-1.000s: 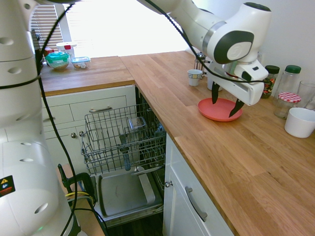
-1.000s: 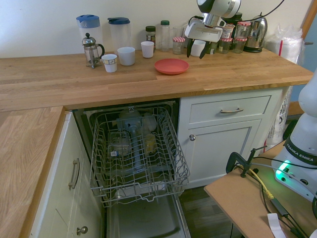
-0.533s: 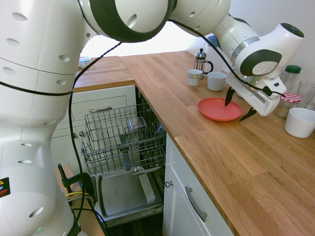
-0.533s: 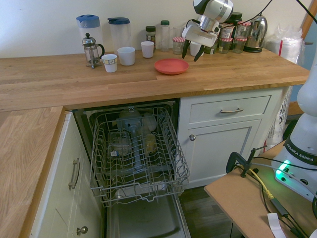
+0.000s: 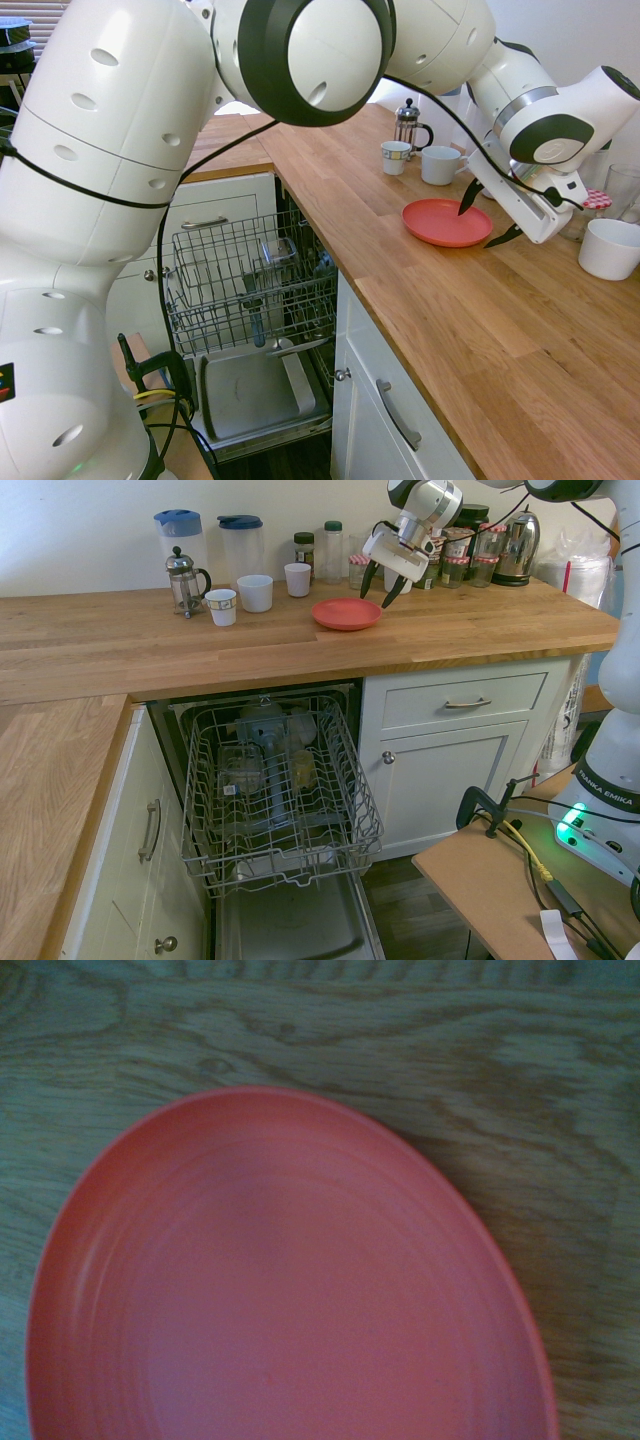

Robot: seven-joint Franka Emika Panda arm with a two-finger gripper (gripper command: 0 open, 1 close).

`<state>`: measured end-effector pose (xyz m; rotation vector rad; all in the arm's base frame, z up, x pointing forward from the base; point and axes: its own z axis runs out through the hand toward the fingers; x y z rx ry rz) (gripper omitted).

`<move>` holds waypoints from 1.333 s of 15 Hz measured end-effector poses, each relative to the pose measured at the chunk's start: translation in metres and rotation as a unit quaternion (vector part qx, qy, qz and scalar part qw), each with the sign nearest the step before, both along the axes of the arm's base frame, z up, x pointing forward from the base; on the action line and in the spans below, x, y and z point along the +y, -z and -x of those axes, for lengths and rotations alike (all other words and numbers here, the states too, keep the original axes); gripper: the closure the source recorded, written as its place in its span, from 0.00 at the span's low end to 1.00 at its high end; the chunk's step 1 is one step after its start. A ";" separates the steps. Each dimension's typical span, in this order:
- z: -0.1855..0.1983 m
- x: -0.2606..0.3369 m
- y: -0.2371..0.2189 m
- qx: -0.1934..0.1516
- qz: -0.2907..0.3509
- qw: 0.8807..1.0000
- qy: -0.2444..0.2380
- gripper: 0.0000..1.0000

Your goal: Put the plate in the dishwasher

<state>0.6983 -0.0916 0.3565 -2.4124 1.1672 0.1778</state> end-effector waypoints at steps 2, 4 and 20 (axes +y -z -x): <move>-0.004 0.000 0.002 0.003 -0.004 1.000 -0.003 1.00; -0.007 -0.001 0.006 0.006 -0.006 1.000 -0.005 1.00; -0.021 0.002 0.028 0.010 -0.019 1.000 -0.019 1.00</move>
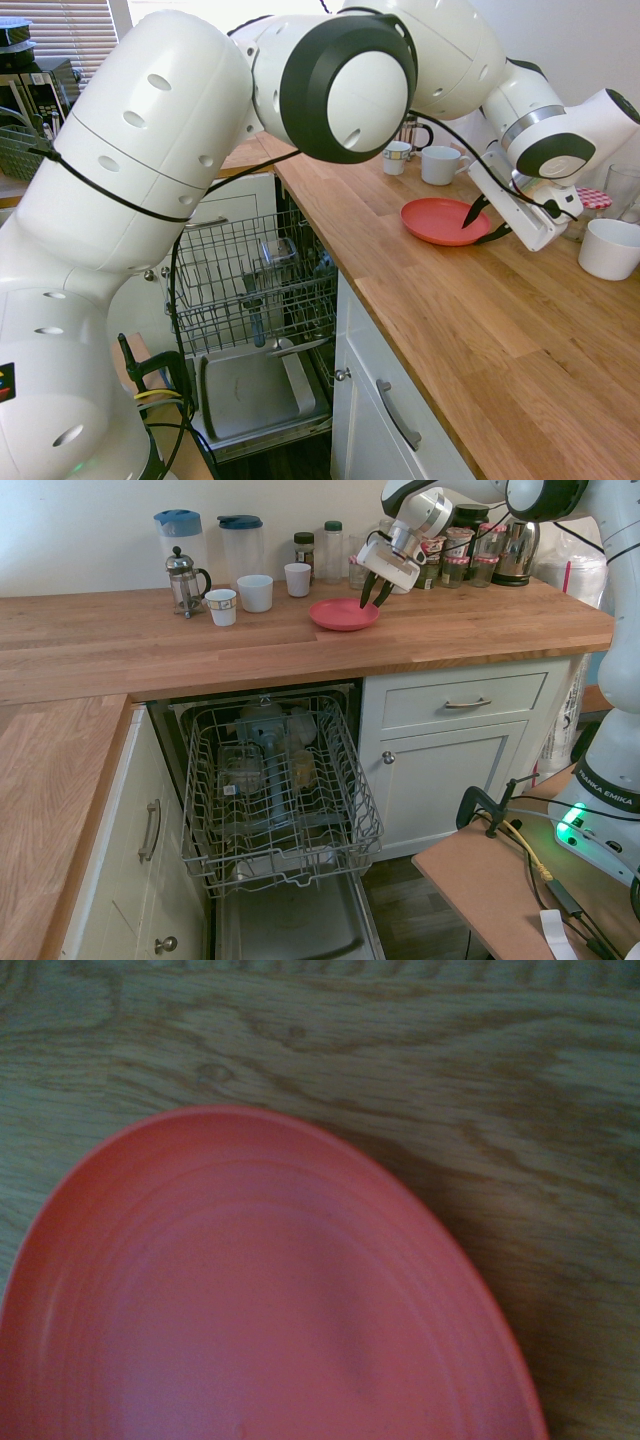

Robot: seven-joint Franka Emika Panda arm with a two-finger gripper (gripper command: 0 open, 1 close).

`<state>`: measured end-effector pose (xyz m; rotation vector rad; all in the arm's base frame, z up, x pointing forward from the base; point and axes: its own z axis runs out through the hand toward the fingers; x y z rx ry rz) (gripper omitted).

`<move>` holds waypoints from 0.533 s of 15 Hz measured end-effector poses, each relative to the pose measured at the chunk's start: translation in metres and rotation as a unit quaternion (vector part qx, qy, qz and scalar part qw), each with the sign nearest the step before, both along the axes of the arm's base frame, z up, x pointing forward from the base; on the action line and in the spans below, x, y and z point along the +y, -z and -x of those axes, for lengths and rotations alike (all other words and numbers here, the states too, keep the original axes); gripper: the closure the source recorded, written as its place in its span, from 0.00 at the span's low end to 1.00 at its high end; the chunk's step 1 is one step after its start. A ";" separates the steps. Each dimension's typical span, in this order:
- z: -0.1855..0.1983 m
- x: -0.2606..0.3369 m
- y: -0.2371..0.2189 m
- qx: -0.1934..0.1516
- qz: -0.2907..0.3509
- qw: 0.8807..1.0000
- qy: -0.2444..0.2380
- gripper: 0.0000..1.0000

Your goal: Put the plate in the dishwasher

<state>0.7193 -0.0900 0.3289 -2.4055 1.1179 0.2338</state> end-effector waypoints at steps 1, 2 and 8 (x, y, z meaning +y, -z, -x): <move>0.000 0.000 0.000 0.000 0.000 1.000 -0.001 1.00; 0.000 0.000 0.000 0.000 -0.001 1.000 -0.002 1.00; 0.000 0.002 0.005 -0.004 -0.006 1.000 -0.013 1.00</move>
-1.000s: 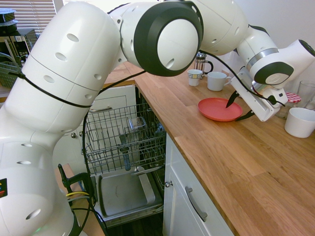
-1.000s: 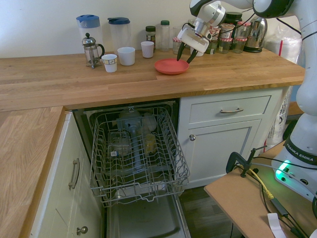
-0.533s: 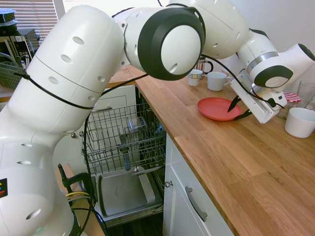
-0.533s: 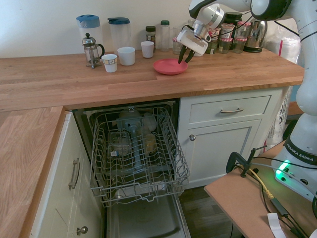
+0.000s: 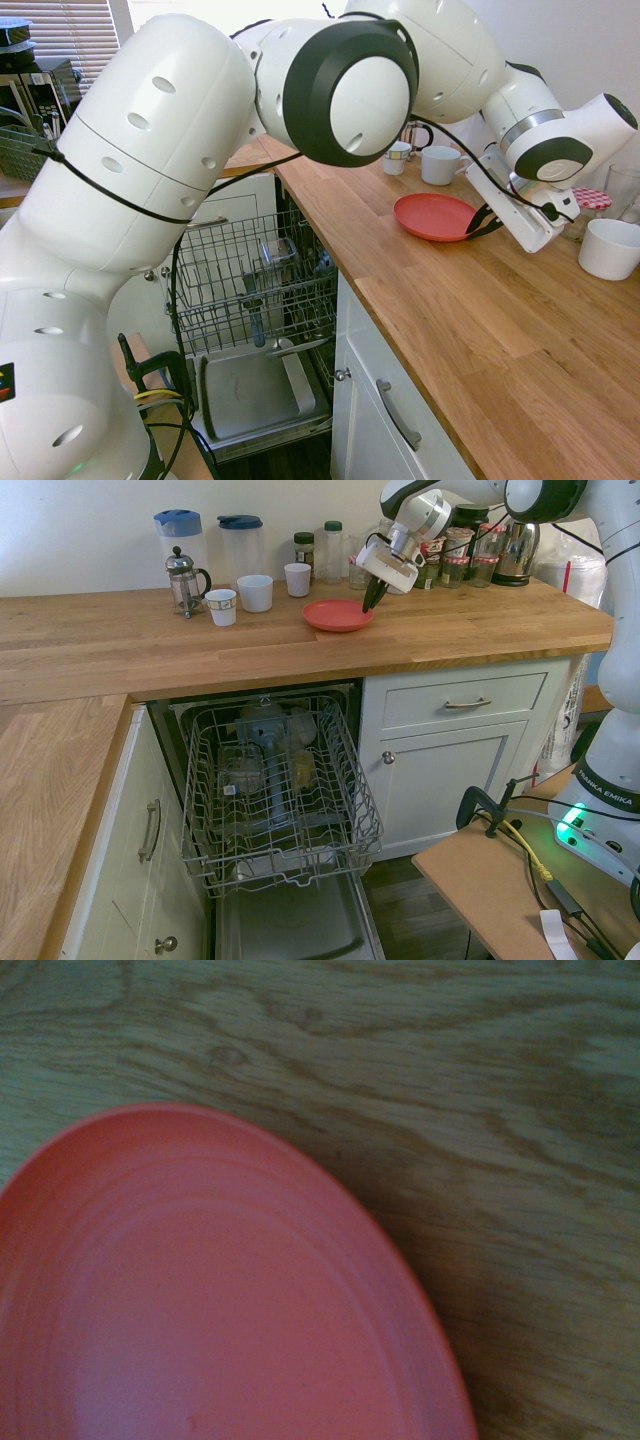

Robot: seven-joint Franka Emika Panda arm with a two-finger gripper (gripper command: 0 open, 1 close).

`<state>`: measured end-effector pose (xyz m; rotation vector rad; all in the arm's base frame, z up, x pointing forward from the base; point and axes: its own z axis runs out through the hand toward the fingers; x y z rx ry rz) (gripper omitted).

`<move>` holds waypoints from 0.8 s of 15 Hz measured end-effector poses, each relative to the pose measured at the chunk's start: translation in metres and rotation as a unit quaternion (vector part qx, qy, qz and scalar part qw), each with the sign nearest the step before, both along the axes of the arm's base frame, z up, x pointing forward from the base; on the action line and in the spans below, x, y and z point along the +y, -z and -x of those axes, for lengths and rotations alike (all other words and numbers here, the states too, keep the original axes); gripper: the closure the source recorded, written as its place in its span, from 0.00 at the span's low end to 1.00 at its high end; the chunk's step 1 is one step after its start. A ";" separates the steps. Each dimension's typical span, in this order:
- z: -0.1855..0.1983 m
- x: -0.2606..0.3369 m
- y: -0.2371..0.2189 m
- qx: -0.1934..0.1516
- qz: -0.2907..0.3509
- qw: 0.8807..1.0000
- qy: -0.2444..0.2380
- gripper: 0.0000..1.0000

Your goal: Put the plate in the dishwasher

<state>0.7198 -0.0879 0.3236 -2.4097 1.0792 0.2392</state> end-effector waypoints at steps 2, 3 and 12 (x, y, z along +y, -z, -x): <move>-0.001 -0.003 -0.002 -0.010 -0.002 1.000 -0.003 1.00; -0.001 -0.005 -0.007 -0.017 -0.003 1.000 -0.003 1.00; 0.059 0.087 -0.161 -0.127 0.137 0.981 -0.058 1.00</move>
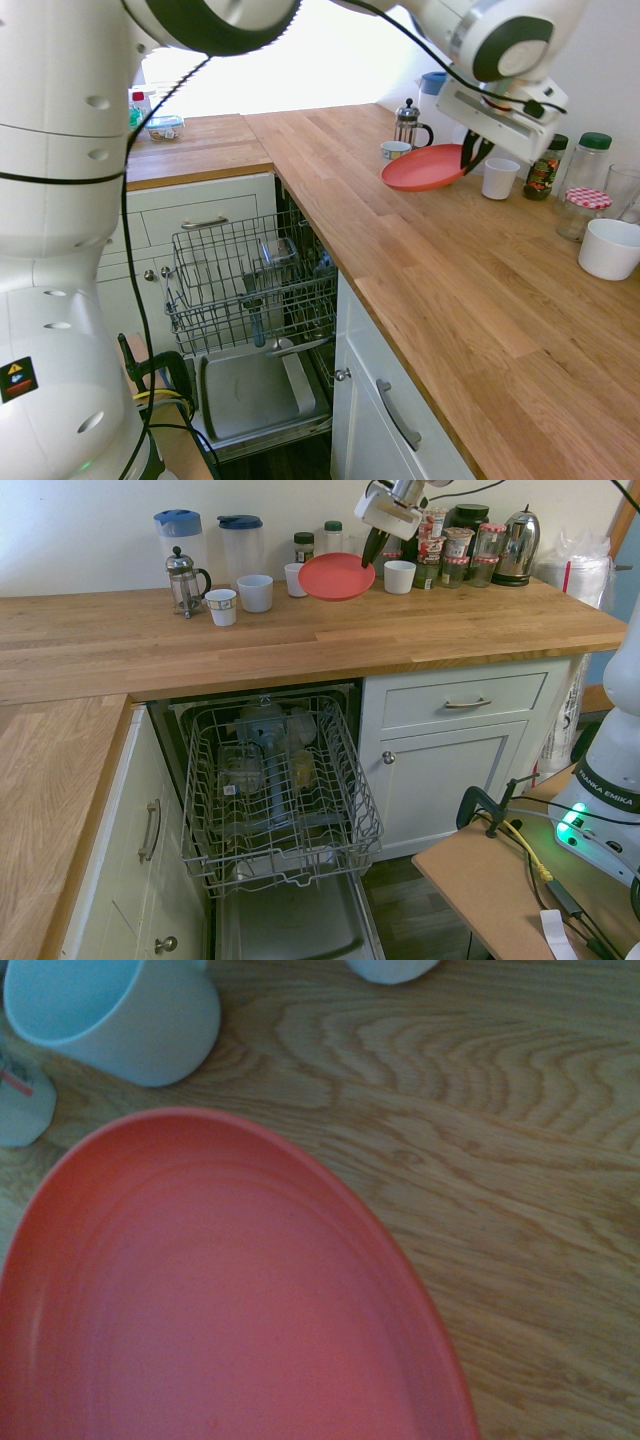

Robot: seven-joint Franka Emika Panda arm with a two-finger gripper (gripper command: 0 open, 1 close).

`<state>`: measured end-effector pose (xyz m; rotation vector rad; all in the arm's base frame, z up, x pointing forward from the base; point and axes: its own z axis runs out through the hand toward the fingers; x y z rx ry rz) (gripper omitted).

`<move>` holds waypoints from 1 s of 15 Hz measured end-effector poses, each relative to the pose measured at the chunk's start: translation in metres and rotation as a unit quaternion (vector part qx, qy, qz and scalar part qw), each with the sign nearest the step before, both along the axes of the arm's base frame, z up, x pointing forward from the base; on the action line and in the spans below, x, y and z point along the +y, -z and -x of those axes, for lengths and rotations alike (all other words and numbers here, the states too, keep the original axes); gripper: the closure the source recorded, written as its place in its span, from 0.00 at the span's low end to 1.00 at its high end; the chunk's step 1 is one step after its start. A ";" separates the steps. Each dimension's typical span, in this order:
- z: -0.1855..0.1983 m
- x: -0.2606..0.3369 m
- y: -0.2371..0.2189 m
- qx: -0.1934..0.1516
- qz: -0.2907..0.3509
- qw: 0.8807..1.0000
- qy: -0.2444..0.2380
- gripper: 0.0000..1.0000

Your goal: Put the plate in the dishwasher

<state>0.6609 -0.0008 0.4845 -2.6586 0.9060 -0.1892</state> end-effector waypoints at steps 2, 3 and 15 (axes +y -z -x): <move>0.025 0.059 -0.009 -0.018 0.070 0.997 -0.020 1.00; 0.037 0.089 -0.011 -0.027 0.104 0.994 -0.031 1.00; 0.190 0.313 0.010 -0.165 0.331 0.913 -0.173 1.00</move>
